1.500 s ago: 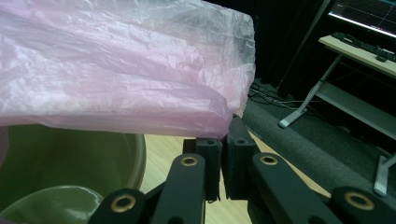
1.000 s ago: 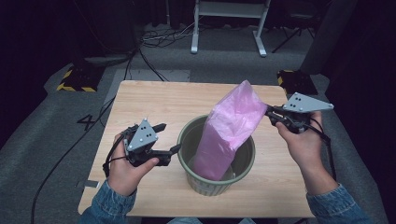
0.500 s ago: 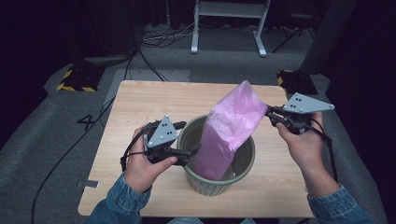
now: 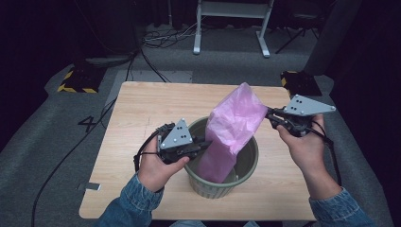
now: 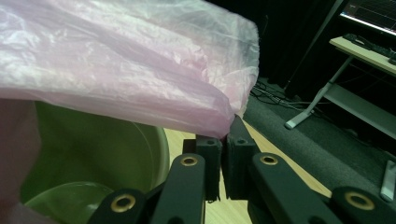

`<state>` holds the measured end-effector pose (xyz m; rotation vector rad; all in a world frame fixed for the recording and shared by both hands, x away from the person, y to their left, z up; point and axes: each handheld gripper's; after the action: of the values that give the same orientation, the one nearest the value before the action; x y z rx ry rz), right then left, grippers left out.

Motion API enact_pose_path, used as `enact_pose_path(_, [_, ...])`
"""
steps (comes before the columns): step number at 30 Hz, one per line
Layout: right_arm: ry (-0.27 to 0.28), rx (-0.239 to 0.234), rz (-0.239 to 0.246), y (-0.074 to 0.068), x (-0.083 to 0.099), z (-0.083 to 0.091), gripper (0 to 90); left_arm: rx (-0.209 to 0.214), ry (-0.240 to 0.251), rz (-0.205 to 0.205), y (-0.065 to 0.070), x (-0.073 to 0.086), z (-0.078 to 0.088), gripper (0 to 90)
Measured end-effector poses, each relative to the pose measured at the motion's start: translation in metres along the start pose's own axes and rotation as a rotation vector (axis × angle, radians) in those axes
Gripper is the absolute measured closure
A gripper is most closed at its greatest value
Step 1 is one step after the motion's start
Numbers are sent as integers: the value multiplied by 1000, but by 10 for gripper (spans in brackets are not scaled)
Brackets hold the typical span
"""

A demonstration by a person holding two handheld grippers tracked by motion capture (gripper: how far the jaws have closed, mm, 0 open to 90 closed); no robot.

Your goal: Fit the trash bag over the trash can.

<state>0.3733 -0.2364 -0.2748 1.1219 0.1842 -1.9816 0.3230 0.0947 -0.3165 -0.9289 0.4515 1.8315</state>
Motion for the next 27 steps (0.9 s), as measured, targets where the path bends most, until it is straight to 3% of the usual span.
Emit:
enact_pose_path(2, [10, -8, -6, 0, 0, 1, 872, 5, -68, 12, 0, 1, -4, 900])
enact_pose_path(6, [53, -28, -35, 3, 0, 9, 876, -35, -169, -3, 3, 0, -9, 900])
enact_pose_path(8, [78, -44, -52, 5, -1, 13, 878, -36, -216, -2, 4, -1, -12, 900])
enact_pose_path(12, [128, -99, -83, 6, -4, 20, 881, -39, -268, 12, 2, -2, -17, 900])
enact_pose_path(13, [134, -100, -80, 5, -5, 21, 881, -43, -268, 20, 2, -2, -17, 892])
enact_pose_path(14, [134, -95, -72, 4, -6, 22, 881, -71, -251, 34, 0, -2, -17, 799])
enact_pose_path(15, [131, -87, -59, 1, -7, 23, 881, -87, -227, 44, -1, -2, -16, 618])
enact_pose_path(16, [130, -82, -50, -1, -8, 24, 881, -91, -198, 63, -2, -1, -13, 501])
enact_pose_path(19, [110, -60, 2, -10, -10, 23, 881, -84, -153, 100, -2, -1, -6, 290])
enact_pose_path(23, [84, -29, 64, -21, -12, 20, 881, -73, -99, 75, 1, -4, 6, 210])
enact_pose_path(27, [54, -2, 117, -31, -12, 15, 881, -50, -48, 66, 2, -6, 19, 198])
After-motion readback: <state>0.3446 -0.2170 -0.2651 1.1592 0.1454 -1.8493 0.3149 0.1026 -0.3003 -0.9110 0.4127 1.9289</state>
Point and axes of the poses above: each handheld gripper's, and its own axes: z roughly backward along the jaws, x roughly out of its underside, y roughly to its right, and after that the axes turned 15 degrees about -y, right-handed
